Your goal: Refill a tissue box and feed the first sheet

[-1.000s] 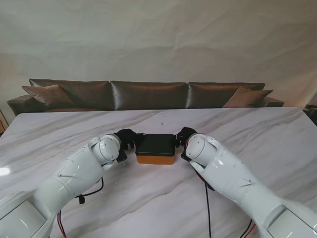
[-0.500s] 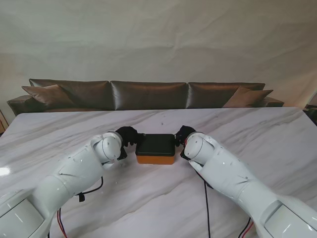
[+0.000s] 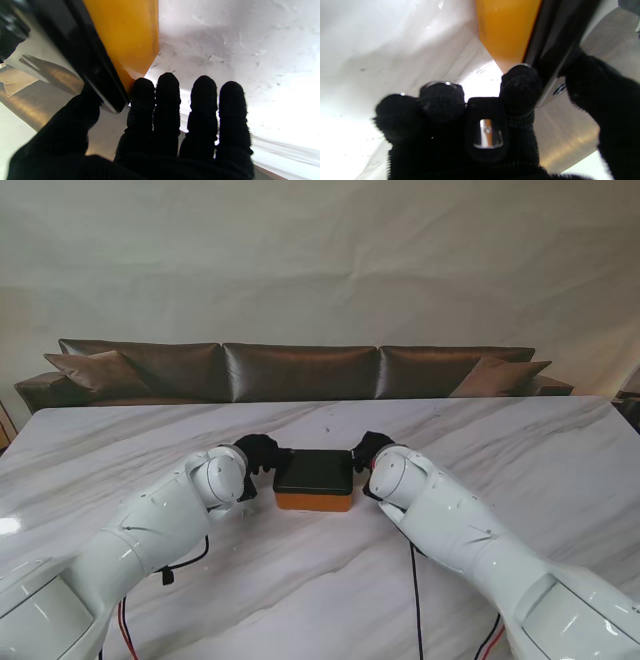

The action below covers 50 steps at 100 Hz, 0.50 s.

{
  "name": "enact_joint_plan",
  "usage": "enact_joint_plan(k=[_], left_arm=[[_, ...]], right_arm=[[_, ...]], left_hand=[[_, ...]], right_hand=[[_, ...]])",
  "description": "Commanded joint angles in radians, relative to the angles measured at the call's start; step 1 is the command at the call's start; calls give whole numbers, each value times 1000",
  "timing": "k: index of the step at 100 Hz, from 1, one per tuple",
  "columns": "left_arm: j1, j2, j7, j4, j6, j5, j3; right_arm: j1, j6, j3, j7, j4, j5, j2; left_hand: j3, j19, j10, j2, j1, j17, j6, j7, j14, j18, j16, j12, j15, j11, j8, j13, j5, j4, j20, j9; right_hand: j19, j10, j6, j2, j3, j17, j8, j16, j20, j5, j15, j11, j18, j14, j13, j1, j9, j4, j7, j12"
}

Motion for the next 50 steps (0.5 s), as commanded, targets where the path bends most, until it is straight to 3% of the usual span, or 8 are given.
enact_joint_plan(k=[1,24,36,43,50], left_arm=[[28,-9,-33,-8,12,3,10],[26,-9,-39,0,12,5,13],[28,-7,-38,-6,17,5,9],[25,-9,-36,2,14,5,10],[18,-16,-33,22,2,4,14]], right_arm=[[-26,1,-19,26,53,-1,-15],[-9,-20,-37,35,103,3,-30],[-17,-15,-21,2,102,3,-36],[-27,7,-12,24,52,4,-14],[-38,21,-2,24,8,-10,4]], left_hand=[[121,356,-42,-142,151,5,-194,6,-16,-33,20,15,24,38,14,38,-37,20,8,24],[122,355,-42,-141,150,3,-195,6,-18,-34,20,15,21,37,14,37,-39,18,7,23],[122,354,-43,-141,151,1,-196,5,-17,-34,20,15,20,36,13,37,-39,17,6,22],[122,354,-42,-143,152,1,-196,4,-17,-34,20,15,19,35,12,37,-38,16,6,22],[123,354,-42,-147,152,2,-197,4,-17,-35,20,16,19,35,11,37,-37,16,6,23]], right_hand=[[69,-3,92,-19,105,31,-9,17,9,25,84,74,-20,-62,37,193,61,59,-31,-15],[70,7,125,-30,114,33,-12,24,8,30,98,101,-29,-80,37,202,61,63,-14,-17],[66,-34,62,-6,74,43,-16,24,5,33,96,88,-32,-71,36,167,59,51,-22,-26],[61,-61,4,127,-58,33,-1,11,-4,42,70,47,-38,-65,37,116,58,64,-95,-21],[58,-87,3,279,-245,22,146,-3,-10,19,44,-23,-36,-52,36,61,57,95,-241,-12]])
